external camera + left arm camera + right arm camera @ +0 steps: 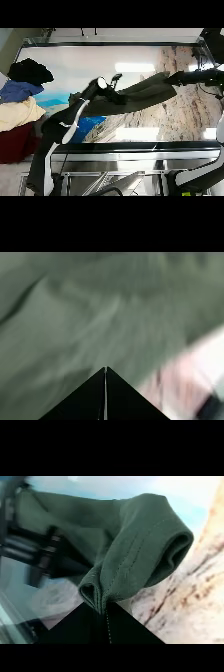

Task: Fold the shirts.

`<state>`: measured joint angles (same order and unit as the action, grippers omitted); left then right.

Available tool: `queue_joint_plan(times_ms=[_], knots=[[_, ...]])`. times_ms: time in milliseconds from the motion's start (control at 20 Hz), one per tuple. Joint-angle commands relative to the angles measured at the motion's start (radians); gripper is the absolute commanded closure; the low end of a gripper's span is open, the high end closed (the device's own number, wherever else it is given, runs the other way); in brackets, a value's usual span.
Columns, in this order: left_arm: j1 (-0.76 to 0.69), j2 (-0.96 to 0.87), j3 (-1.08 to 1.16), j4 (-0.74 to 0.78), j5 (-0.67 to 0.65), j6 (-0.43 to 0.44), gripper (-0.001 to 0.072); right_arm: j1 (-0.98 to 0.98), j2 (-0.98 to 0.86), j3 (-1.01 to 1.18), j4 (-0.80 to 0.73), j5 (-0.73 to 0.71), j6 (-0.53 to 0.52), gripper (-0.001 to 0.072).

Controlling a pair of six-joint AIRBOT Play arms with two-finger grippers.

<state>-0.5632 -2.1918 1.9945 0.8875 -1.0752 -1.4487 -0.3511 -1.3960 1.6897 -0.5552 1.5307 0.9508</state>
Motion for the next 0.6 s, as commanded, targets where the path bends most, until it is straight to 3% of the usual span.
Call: queue_joint_plan(times_ms=[0,150,300,450,550], knots=[[-0.126,-0.065,0.022,-0.020,0.198,-0.051,0.0686,-0.019,0.079,0.042,0.022,0.073,0.023,0.0691],[-0.171,-0.115,0.095,-0.164,0.194,-0.047,0.0686,-0.065,0.102,0.089,0.066,0.078,0.023,0.0690],[-0.193,-0.101,0.061,-0.399,0.197,0.047,0.0686,-0.081,0.098,0.093,0.070,0.088,0.023,0.0690],[-0.134,-0.035,0.044,-0.584,0.021,0.160,0.0687,-0.076,0.079,0.093,0.071,0.092,0.034,0.0690],[-0.050,0.050,0.044,-0.594,-0.121,0.179,0.0687,-0.052,0.073,0.090,0.071,0.101,0.050,0.0690]])
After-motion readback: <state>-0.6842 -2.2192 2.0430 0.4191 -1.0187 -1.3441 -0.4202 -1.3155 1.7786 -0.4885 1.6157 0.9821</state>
